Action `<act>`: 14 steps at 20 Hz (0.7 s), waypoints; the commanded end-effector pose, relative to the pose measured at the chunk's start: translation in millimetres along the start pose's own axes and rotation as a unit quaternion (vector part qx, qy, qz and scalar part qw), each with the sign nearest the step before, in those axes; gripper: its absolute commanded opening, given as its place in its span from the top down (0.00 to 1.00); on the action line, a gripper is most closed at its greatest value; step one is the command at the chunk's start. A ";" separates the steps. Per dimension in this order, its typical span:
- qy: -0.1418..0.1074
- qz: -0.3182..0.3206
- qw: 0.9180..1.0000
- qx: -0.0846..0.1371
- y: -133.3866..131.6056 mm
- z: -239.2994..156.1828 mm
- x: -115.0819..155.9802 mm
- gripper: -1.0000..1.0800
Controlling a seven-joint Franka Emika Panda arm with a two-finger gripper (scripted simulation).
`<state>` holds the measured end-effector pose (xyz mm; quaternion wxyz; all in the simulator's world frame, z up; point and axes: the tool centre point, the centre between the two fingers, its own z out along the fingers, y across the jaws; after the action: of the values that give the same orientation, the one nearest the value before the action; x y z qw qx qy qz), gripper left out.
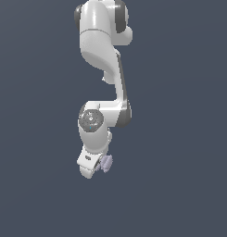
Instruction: Pick up the object and move it to a goal position.
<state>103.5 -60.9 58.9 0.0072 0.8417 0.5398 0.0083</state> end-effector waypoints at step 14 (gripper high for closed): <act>-0.002 -0.001 1.000 0.004 -24.8 -77.6 41.2 1.00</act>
<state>97.3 -21.6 121.5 0.0046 0.8416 0.5400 0.0047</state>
